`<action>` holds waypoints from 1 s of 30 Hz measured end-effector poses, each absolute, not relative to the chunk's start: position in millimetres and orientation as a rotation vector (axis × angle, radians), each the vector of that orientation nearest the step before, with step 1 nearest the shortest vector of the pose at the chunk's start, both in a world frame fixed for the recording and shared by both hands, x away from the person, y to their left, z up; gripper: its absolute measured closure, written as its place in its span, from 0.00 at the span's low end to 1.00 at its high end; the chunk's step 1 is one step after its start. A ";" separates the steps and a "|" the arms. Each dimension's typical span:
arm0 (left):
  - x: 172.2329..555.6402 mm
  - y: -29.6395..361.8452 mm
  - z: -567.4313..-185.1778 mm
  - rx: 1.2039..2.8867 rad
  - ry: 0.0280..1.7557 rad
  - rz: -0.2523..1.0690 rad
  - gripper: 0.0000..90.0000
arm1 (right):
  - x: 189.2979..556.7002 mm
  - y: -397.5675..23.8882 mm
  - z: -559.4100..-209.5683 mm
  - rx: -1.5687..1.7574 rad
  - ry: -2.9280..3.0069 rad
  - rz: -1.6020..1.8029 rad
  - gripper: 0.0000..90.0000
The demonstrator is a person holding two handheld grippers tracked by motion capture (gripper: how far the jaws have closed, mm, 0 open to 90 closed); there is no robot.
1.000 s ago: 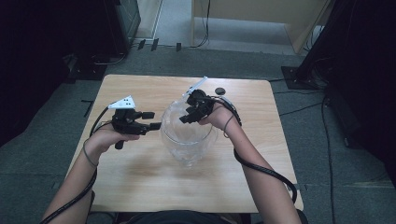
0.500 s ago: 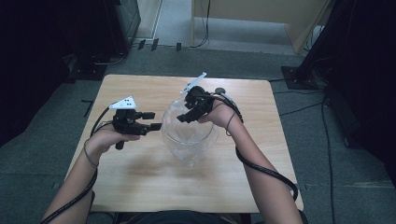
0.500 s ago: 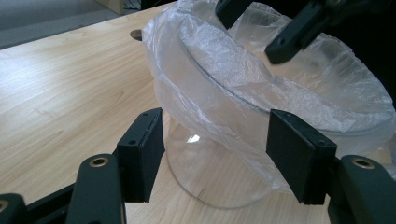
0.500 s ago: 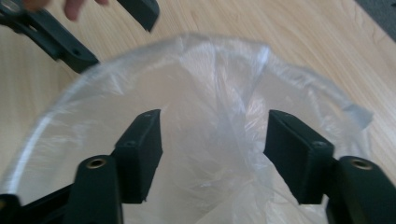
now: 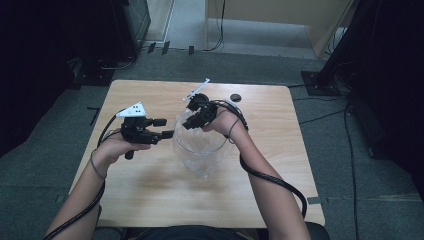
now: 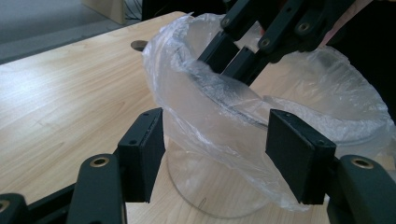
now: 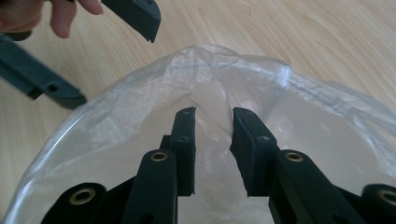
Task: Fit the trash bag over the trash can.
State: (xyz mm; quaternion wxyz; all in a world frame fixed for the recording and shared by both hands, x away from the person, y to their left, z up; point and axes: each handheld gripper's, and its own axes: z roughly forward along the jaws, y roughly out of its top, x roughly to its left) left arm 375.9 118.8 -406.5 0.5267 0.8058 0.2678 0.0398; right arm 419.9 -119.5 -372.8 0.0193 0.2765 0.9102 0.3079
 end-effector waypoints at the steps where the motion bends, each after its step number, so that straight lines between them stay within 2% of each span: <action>1: 376.1 119.1 -406.9 1.927 0.642 0.093 0.40 | 421.7 -116.7 -376.0 0.865 2.829 0.945 0.78; 6: 375.9 118.8 -407.5 1.925 0.644 0.087 0.40 | 426.8 -109.5 -391.4 0.896 2.852 0.930 0.74; 12: 376.3 119.3 -408.1 1.927 0.649 0.088 0.40 | 427.9 -104.1 -402.3 0.872 2.875 0.895 0.59; 16: 376.2 119.3 -408.3 1.927 0.649 0.087 0.40 | 428.8 -102.8 -407.2 0.846 2.887 0.873 0.55; 24: 376.6 118.8 -410.1 1.933 0.645 0.084 0.40 | 428.2 -102.4 -406.5 0.823 2.882 0.853 0.55; 27: 376.6 119.2 -409.9 1.930 0.649 0.085 0.40 | 426.6 -103.2 -398.7 0.815 2.884 0.859 0.62; 30: 376.9 120.1 -410.0 1.933 0.646 0.086 0.40 | 423.5 -108.7 -383.8 0.825 2.863 0.908 0.63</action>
